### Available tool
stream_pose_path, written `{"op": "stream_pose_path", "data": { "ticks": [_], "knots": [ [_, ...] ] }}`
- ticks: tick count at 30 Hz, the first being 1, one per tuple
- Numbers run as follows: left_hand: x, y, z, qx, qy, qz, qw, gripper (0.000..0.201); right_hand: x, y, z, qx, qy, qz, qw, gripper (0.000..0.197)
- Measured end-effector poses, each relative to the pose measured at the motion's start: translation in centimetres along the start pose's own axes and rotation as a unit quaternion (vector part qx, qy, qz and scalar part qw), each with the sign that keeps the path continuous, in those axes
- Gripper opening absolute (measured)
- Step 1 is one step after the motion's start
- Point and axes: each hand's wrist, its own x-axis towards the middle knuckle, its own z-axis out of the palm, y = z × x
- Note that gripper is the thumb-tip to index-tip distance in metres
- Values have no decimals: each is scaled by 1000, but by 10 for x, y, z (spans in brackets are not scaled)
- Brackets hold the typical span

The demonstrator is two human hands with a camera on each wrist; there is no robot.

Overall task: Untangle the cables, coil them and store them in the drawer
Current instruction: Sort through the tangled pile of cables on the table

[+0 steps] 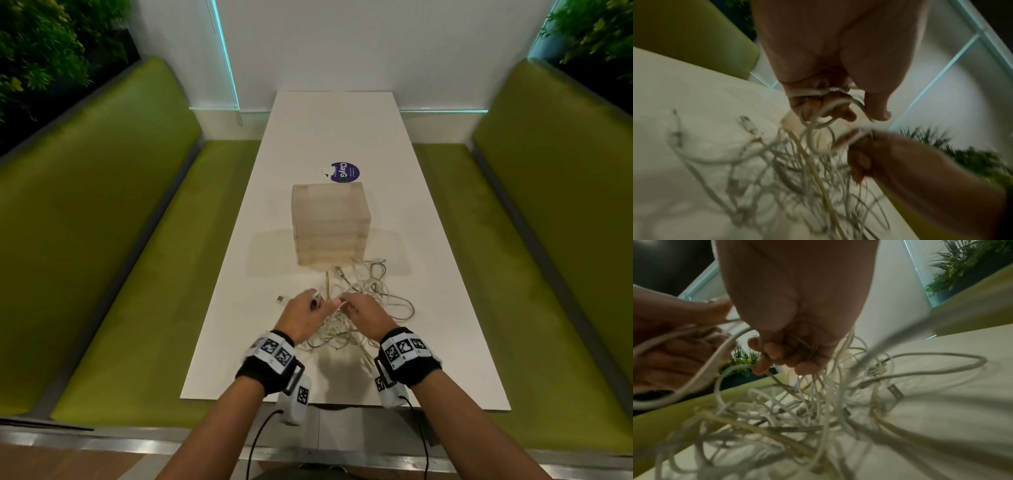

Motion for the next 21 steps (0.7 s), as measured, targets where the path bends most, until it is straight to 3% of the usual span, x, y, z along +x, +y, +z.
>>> {"op": "stream_pose_path", "data": {
  "ticks": [5, 9, 13, 16, 18, 21],
  "knots": [
    [7, 4, 14, 28, -11, 31, 999, 21, 1, -1, 1, 26, 10, 33, 999, 20],
    [5, 4, 5, 20, -9, 69, 997, 24, 0, -3, 0, 4, 1, 33, 999, 21],
    [-7, 22, -16, -123, 64, 74, 988, 38, 4, 9, -5, -5, 11, 75, 997, 25],
    [-16, 28, -41, -282, 145, 43, 947, 28, 2, 20, -8, -18, 33, 96, 995, 30],
    [-19, 21, -51, -298, 178, 35, 937, 29, 0, 18, -8, -28, 31, 90, 995, 31],
    [-12, 8, -43, -220, 155, 32, 962, 34, -1, 3, -6, -32, 11, 73, 997, 32]
  ]
}}
